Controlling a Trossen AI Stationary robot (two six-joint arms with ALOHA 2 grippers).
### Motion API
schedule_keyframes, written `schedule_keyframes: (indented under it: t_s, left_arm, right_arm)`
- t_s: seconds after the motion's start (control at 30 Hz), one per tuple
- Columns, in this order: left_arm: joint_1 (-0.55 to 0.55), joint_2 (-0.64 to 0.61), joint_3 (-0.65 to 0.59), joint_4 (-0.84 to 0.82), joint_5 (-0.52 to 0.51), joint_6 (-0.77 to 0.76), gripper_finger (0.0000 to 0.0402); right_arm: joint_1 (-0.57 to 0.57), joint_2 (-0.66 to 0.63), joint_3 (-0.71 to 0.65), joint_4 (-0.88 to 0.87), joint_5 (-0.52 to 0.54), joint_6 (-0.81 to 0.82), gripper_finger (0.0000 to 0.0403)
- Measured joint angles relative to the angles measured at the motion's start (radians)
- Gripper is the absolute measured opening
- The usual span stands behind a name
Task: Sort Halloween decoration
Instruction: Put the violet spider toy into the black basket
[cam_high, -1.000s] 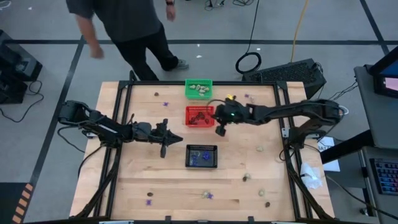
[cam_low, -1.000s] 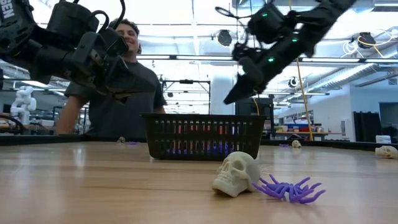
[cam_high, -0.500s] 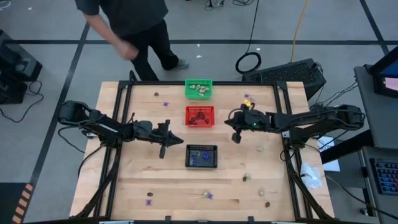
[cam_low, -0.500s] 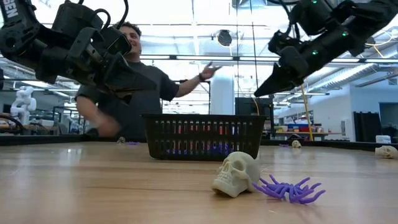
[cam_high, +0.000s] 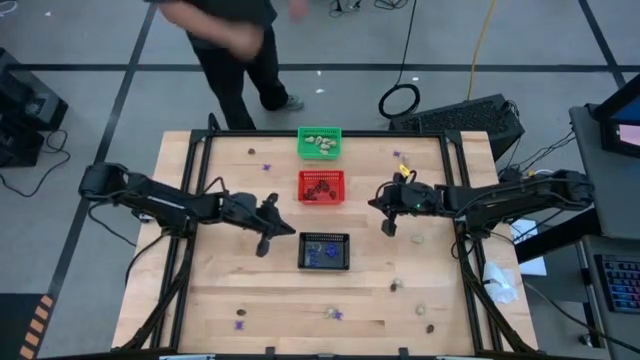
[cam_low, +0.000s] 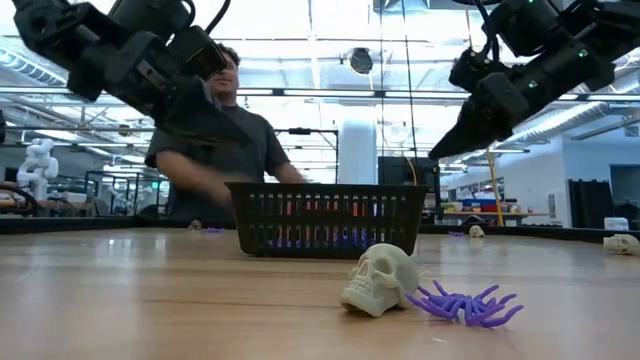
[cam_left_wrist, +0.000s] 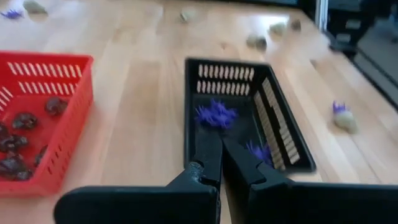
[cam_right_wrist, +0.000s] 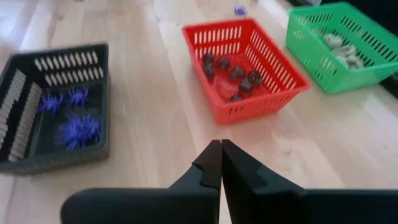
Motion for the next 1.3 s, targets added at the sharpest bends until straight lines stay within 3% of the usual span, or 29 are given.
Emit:
schedule_keyframes:
  t_s: [0.3,0.67,1.1,1.3]
  left_arm:
    - [-0.116,-0.013,0.105,-0.339,-0.007,0.013,0.001]
    - [-0.41,-0.013,0.309,-0.756,-0.007,-0.073,0.001]
    - [-0.685,0.007,0.354,-0.864,-0.083,-0.471,0.001]
    - [-0.793,0.052,0.354,-0.85,-0.106,-0.583,0.001]
  right_arm:
    - [0.047,0.0,0.0,-0.076,0.014,0.067,0.0]
    - [0.065,0.0,0.0,-0.068,0.05,0.058,0.0]
    - [0.065,0.001,0.0,-0.067,0.05,0.058,0.0]
    - [0.065,0.001,0.0,-0.067,0.05,0.058,0.0]
